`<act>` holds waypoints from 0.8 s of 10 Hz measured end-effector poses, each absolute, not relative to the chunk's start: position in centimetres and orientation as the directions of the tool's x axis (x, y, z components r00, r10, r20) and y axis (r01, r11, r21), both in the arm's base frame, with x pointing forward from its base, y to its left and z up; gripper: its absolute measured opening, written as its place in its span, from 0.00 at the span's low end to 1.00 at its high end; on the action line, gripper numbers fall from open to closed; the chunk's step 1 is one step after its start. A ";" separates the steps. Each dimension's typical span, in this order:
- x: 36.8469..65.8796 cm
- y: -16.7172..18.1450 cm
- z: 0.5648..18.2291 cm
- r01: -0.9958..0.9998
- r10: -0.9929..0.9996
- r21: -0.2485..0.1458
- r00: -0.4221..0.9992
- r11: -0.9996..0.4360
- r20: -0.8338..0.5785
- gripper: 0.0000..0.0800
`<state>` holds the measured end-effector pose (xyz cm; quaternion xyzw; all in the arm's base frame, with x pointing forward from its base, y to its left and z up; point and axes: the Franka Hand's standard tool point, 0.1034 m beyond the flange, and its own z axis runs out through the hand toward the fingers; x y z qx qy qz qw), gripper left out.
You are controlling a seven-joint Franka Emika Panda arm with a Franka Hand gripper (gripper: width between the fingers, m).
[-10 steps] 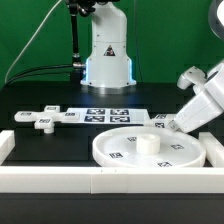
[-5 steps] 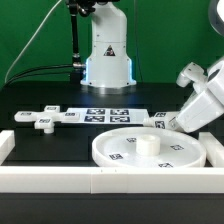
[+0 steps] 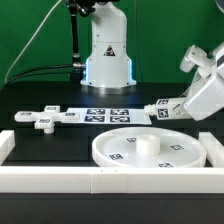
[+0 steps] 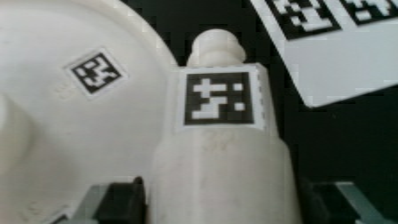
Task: Assemble round table
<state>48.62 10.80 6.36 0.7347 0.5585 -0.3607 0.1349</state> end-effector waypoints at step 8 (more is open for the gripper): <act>50.6 6.8 8.0 0.905 0.753 -0.153 0.227 -0.398 -0.617 0.51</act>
Offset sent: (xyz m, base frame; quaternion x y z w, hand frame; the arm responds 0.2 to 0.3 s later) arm 0.0000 0.0000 0.0000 0.0000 0.0000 0.0000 1.0000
